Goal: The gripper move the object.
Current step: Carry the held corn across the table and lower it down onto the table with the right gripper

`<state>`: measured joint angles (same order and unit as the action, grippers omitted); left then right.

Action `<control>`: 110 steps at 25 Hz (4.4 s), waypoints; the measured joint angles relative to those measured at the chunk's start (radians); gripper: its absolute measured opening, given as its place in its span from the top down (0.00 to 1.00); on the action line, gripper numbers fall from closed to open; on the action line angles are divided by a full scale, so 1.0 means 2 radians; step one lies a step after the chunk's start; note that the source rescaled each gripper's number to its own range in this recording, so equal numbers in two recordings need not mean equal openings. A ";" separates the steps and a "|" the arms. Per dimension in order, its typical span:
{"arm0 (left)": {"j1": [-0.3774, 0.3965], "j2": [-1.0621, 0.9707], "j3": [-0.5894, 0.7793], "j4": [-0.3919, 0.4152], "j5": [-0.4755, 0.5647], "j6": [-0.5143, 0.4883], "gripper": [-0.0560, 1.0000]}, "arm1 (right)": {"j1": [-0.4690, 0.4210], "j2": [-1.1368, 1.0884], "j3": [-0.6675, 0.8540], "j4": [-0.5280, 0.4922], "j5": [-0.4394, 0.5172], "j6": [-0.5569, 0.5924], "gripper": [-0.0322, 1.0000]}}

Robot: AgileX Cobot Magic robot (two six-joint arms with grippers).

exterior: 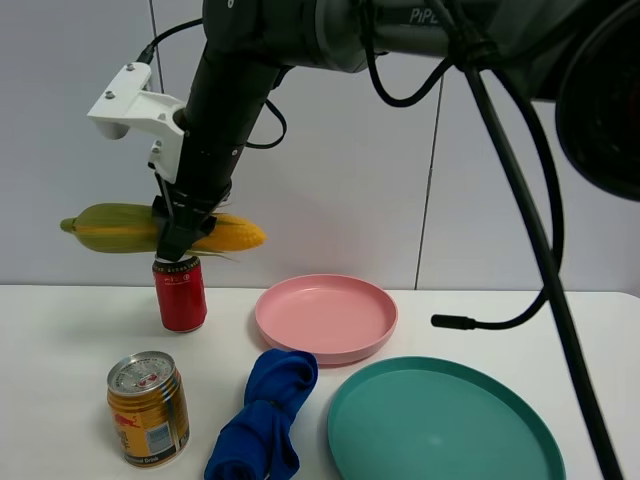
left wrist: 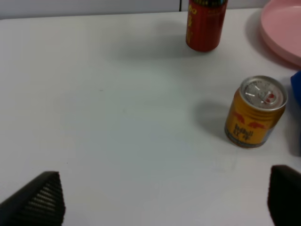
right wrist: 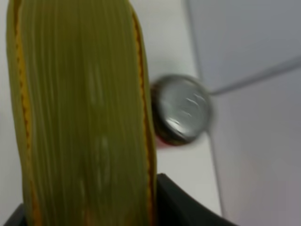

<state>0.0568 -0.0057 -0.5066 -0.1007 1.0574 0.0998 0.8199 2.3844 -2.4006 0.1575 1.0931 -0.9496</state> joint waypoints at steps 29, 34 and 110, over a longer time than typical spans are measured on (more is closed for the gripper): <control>0.000 0.000 0.000 0.001 0.000 0.000 0.00 | 0.007 0.141 -0.004 0.043 -0.185 -0.009 0.97; 0.000 0.000 0.000 0.001 0.000 0.000 0.00 | 0.007 0.144 -0.005 0.048 -0.197 0.006 0.97; 0.000 0.000 0.000 0.000 0.000 0.000 0.00 | 0.013 0.155 -0.005 0.027 -0.243 0.136 0.97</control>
<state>0.0568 -0.0057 -0.5066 -0.1007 1.0574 0.0998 0.8454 2.6953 -2.4114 0.2112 0.6076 -0.6780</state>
